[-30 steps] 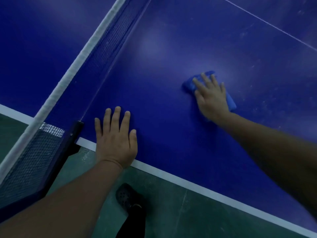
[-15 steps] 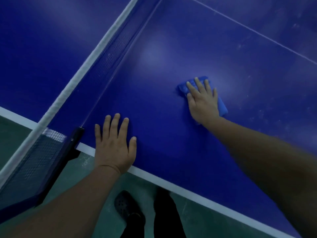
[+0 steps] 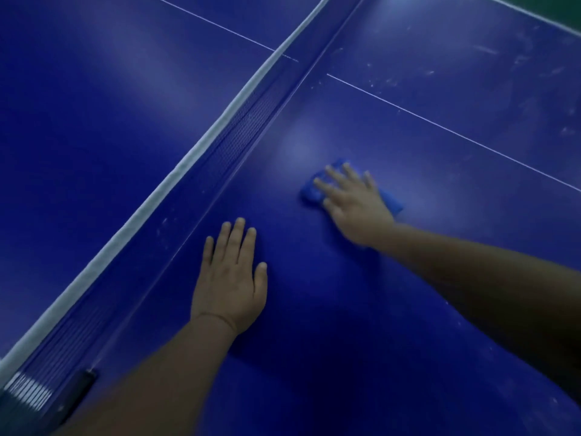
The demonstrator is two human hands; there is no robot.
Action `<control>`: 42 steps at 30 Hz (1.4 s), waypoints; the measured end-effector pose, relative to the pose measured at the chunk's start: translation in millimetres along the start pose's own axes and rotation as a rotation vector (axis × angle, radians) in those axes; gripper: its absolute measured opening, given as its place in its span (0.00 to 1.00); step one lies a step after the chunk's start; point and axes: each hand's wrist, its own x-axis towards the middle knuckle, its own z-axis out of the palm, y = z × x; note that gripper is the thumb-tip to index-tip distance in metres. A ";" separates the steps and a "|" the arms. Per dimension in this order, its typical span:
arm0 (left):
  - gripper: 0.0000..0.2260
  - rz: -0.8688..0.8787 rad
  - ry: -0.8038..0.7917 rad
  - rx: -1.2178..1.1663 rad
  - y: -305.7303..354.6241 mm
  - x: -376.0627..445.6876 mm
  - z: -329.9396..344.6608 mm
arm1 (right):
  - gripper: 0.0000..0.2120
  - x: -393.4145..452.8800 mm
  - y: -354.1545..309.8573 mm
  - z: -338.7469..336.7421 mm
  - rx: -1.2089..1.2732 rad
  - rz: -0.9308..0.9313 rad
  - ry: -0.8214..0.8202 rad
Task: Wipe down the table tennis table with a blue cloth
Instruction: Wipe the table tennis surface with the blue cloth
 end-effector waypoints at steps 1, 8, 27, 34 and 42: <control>0.30 -0.017 -0.003 0.015 -0.1 3.5 3.8 | 0.23 15.8 10.9 -3.6 0.029 0.133 0.028; 0.30 -0.047 0.008 -0.005 4.8 4.5 0.0 | 0.24 -2.2 -65.4 25.1 0.016 -0.496 -0.009; 0.29 -0.051 -0.054 0.036 1.0 7.9 0.2 | 0.24 101.2 76.0 -12.9 0.070 0.343 0.069; 0.29 -0.036 -0.018 -0.029 -2.6 5.7 1.2 | 0.24 46.0 -78.1 14.1 0.063 -0.468 0.014; 0.26 -0.018 -0.029 -0.001 -3.1 7.6 -1.2 | 0.24 191.5 2.5 -13.0 -0.017 -0.039 0.060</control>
